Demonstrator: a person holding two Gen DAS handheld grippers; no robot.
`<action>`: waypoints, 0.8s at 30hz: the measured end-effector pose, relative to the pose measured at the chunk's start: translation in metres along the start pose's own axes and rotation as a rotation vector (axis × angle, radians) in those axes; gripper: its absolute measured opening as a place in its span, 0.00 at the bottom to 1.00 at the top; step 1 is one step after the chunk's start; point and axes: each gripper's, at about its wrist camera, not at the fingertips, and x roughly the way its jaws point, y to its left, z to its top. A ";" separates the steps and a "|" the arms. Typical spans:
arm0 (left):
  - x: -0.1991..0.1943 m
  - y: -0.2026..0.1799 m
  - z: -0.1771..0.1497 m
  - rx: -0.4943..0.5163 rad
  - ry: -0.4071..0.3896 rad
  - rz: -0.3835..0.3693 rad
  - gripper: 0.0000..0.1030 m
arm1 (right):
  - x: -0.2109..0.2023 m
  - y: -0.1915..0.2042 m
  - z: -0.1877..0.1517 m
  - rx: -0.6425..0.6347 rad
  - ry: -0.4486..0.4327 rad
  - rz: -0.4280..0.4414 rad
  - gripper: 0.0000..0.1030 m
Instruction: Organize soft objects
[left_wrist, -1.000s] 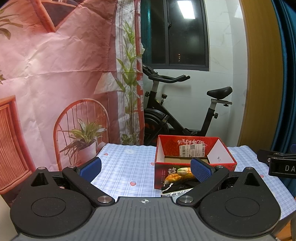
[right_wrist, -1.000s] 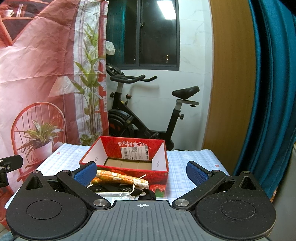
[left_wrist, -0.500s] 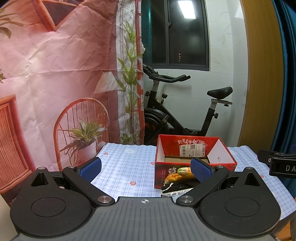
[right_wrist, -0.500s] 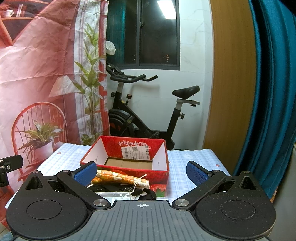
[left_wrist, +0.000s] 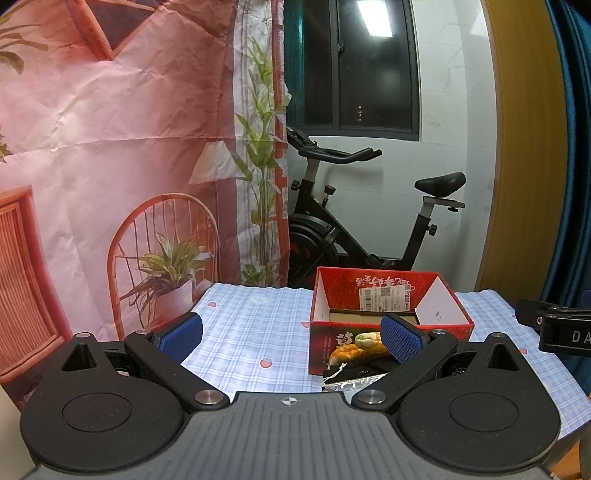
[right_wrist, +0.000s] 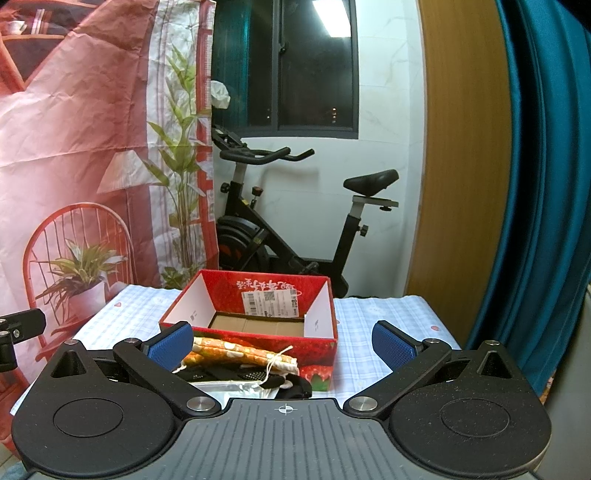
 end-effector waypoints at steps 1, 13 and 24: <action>0.000 0.000 0.000 0.000 0.001 0.001 1.00 | 0.000 0.000 0.000 0.000 0.000 0.000 1.00; 0.014 0.002 -0.007 -0.008 0.033 0.015 1.00 | 0.012 -0.004 -0.011 0.050 0.017 0.059 1.00; 0.056 0.009 -0.045 -0.027 0.117 0.061 1.00 | 0.057 -0.030 -0.070 0.211 0.023 0.138 1.00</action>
